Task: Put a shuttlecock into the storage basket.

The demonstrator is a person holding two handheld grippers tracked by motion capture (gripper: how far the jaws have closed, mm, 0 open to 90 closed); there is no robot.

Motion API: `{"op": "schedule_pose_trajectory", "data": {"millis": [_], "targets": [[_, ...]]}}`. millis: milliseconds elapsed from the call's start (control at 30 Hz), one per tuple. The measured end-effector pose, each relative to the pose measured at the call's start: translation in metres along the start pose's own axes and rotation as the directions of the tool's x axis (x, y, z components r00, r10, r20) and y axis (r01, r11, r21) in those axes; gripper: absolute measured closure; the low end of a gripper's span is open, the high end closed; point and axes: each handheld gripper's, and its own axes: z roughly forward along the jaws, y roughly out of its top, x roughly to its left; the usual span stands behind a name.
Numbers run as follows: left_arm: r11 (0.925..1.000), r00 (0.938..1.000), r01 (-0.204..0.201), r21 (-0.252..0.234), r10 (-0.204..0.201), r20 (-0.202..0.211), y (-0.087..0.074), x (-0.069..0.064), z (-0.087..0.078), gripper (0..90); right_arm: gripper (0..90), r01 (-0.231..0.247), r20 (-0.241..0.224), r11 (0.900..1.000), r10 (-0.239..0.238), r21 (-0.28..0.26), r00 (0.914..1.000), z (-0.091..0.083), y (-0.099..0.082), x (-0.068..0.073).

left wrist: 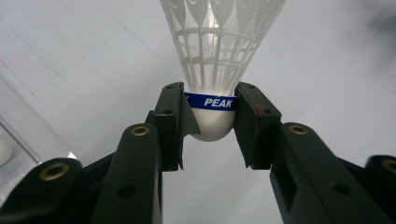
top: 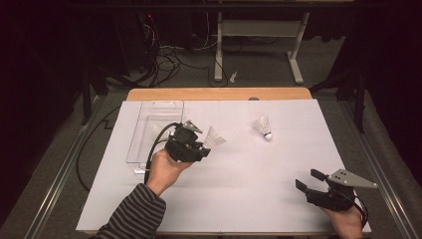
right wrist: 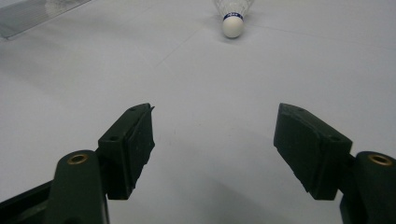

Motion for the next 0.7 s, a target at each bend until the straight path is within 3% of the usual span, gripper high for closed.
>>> {"op": "schedule_pose_trajectory", "data": {"millis": [700], "targets": [[0.9988,0.9989,0.042,-0.025,-0.042,-0.023,-0.008,0.015,-0.019,64.6,29.1,-0.001,-0.001,1.0000,0.001,0.002,1.0000,0.000,0.000,0.000]]}}
